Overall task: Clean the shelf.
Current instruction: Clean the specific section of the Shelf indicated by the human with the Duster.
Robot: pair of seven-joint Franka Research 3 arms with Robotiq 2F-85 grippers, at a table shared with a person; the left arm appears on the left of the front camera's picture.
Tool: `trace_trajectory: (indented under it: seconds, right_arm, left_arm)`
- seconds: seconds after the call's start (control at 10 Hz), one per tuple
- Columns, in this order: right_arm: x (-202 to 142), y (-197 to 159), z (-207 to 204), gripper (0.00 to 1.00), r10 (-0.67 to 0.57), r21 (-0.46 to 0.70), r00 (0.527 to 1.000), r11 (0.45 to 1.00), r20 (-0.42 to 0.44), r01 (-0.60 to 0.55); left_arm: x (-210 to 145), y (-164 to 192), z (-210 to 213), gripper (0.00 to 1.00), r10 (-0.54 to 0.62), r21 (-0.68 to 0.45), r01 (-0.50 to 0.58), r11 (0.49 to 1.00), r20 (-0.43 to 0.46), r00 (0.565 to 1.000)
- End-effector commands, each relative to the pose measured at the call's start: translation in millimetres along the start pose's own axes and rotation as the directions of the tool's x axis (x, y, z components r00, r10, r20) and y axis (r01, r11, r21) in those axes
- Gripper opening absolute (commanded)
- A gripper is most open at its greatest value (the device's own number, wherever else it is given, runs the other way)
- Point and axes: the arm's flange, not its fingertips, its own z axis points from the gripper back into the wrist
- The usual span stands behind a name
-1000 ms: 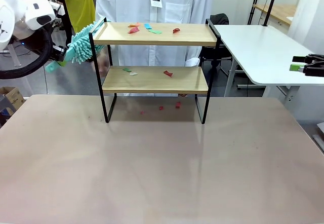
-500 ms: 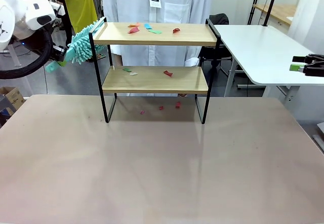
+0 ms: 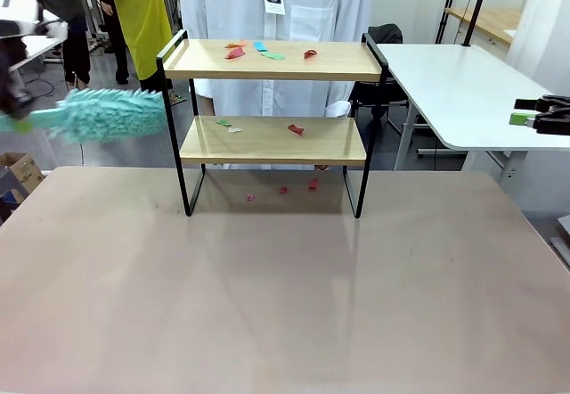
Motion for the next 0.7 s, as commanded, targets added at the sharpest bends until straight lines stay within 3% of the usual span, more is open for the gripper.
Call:
trace_trajectory:
  seconds: [0.0, 0.1, 0.3, 0.4, 0.5, 0.6]
  right_arm:
    - [3, 1, -2, 1.00, 0.006, 0.000, 1.000, 1.000, -0.001, -0.006]
    - [3, 1, -2, 1.00, 0.006, 0.000, 1.000, 1.000, -0.001, -0.006]
    - [3, 1, -2, 1.00, 0.006, 0.000, 1.000, 1.000, -0.001, -0.006]
    - [3, 1, -2, 1.00, 0.006, 0.000, 1.000, 1.000, -0.001, -0.006]
    - [3, 1, -2, 1.00, 0.006, 0.000, 1.000, 1.000, -0.001, -0.006]
    - [3, 1, -2, 1.00, 0.006, 0.000, 1.000, 1.000, -0.001, -0.006]
  left_arm:
    - [-13, 0, 26, 0.13, -0.270, 0.019, 0.275, 0.961, -0.122, 0.955]
    - [-27, -6, 27, 0.13, -0.403, -0.012, 0.413, 0.911, -0.247, 0.882]
    - [-45, -24, 33, 0.13, -0.628, -0.143, 0.620, 0.771, -0.324, 0.707]
    - [-48, -34, 33, 0.13, -0.719, -0.211, 0.691, 0.691, -0.300, 0.627]
    - [-50, -44, 31, 0.13, -0.796, -0.268, 0.749, 0.606, -0.219, 0.565]
    - [-52, -49, 31, 0.13, -0.825, -0.285, 0.774, 0.565, -0.161, 0.542]
